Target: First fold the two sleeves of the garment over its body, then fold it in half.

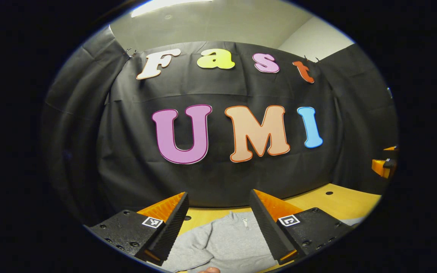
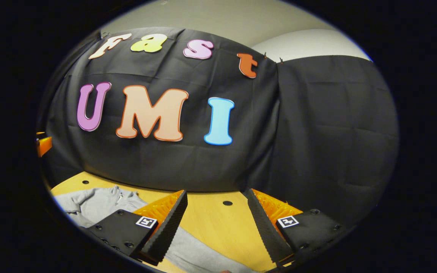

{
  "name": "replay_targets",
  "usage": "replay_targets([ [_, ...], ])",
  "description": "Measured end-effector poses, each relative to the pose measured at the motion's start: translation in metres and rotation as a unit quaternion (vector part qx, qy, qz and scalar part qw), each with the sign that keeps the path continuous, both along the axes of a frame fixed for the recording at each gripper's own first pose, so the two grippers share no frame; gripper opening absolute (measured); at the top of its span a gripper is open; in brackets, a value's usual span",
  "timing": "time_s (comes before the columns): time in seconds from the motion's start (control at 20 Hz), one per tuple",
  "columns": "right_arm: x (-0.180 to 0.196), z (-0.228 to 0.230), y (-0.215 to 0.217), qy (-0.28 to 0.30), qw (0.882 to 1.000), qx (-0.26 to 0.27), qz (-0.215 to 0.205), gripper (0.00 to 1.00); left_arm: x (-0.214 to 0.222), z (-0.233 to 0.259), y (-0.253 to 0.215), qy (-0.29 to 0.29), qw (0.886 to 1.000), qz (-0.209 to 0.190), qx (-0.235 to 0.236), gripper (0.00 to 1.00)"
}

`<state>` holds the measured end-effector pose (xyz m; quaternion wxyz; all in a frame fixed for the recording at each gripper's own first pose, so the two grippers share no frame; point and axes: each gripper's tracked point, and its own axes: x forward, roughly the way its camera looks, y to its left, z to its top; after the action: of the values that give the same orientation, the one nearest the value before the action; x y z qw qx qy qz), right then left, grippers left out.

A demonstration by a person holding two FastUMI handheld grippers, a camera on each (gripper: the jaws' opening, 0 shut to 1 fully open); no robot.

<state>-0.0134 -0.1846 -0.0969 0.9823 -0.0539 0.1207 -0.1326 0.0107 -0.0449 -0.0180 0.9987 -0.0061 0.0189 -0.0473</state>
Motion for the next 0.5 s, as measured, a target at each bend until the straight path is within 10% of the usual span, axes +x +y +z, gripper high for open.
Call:
replay_targets([
  [0.5, -0.057, -0.104, -0.072, 0.146, 0.987, 0.021, -0.068, 1.0, 0.005, -0.011, -0.029, 0.013, 0.999, -0.03, 0.003, 0.94],
])
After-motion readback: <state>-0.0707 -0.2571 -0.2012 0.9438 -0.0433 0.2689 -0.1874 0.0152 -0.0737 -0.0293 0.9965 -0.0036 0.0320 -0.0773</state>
